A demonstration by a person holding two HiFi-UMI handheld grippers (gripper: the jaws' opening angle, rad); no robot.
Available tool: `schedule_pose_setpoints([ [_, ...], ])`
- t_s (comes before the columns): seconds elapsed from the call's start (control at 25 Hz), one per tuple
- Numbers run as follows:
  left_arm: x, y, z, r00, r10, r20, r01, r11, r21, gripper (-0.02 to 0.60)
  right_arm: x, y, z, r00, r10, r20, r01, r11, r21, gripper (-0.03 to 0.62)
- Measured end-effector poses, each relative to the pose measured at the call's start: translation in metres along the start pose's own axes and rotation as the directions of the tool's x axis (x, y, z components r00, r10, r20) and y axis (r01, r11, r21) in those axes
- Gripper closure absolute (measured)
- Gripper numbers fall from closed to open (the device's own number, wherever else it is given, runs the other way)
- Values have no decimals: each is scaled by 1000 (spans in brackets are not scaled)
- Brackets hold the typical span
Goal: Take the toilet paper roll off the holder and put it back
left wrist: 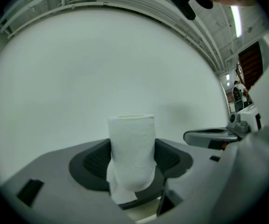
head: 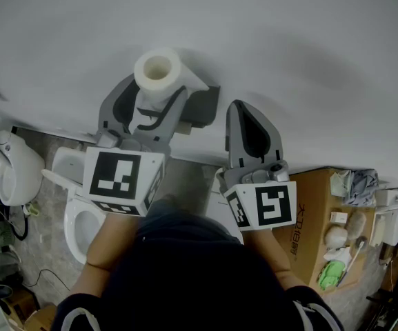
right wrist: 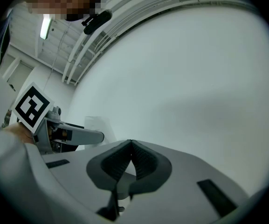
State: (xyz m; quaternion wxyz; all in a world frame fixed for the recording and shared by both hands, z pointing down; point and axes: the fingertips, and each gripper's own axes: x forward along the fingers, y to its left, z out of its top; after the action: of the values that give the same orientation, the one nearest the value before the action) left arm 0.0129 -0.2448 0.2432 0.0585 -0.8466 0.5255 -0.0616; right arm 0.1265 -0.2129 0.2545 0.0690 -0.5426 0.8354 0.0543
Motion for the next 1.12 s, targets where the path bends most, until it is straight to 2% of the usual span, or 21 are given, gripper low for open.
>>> schedule_pose_setpoints([
  [0.56,-21,29,2,998,70,4,-70,997,-24,298,1,6,1,1000,8,1,-8,1000,-6,579],
  [1.12,-37,59,-7,991,128,-32,-129,991,-23,298,-1,10,3,1000,4,10,-4,1000,-7,579],
])
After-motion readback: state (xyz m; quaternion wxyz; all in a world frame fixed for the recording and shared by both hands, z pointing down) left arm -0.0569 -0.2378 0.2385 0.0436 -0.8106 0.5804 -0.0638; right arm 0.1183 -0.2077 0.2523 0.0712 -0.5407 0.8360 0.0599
